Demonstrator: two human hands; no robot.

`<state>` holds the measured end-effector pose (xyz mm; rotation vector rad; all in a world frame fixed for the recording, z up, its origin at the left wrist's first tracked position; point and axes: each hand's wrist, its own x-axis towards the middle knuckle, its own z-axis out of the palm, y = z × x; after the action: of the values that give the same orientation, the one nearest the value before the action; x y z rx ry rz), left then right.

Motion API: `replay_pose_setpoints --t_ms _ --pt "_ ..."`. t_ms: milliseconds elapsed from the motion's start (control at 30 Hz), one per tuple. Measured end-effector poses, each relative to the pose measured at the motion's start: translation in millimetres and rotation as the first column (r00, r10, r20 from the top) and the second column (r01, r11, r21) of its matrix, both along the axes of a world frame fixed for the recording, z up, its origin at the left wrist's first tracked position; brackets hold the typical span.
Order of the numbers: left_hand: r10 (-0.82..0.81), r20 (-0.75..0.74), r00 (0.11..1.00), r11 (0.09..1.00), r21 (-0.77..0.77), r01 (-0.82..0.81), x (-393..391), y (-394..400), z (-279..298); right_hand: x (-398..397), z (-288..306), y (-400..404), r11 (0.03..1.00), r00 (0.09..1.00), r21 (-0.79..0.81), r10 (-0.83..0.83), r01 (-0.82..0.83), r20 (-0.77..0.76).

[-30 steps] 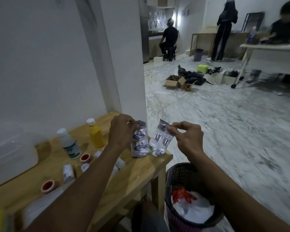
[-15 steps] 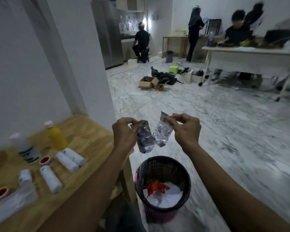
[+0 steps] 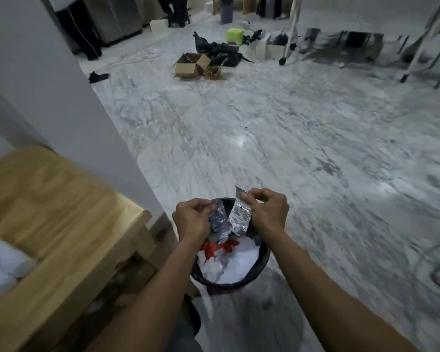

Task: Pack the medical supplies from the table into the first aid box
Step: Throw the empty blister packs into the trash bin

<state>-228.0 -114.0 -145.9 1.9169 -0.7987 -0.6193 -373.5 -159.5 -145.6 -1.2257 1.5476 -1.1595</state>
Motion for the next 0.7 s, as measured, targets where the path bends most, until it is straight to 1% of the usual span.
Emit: replay_pose_setpoints --t_ms 100,267,400,533,600,700 --pt "0.005 -0.069 0.998 0.998 0.063 0.000 -1 -8 -32 3 -30 -4 0.997 1.000 0.082 -0.002 0.003 -0.018" --pt "-0.002 -0.096 0.995 0.993 0.115 0.013 -4 -20 -61 11 -68 -11 0.979 0.998 0.204 0.003 0.011 -0.069" --pt "-0.017 -0.132 0.991 0.987 0.159 0.038 0 -29 -82 19 -92 -14 0.966 0.995 0.258 0.029 -0.002 -0.101" --pt "-0.049 -0.146 0.988 0.973 0.218 0.081 4 -34 -96 22 -105 -17 0.949 0.992 0.312 0.083 -0.051 -0.091" --pt "-0.057 -0.150 0.987 0.973 0.213 0.088 7 -36 -101 23 -111 -19 0.946 0.988 0.317 0.105 -0.064 -0.114" --pt "-0.074 -0.134 0.988 0.972 0.211 0.102 10 -38 -104 25 -117 -21 0.937 0.986 0.338 0.129 -0.086 -0.105"
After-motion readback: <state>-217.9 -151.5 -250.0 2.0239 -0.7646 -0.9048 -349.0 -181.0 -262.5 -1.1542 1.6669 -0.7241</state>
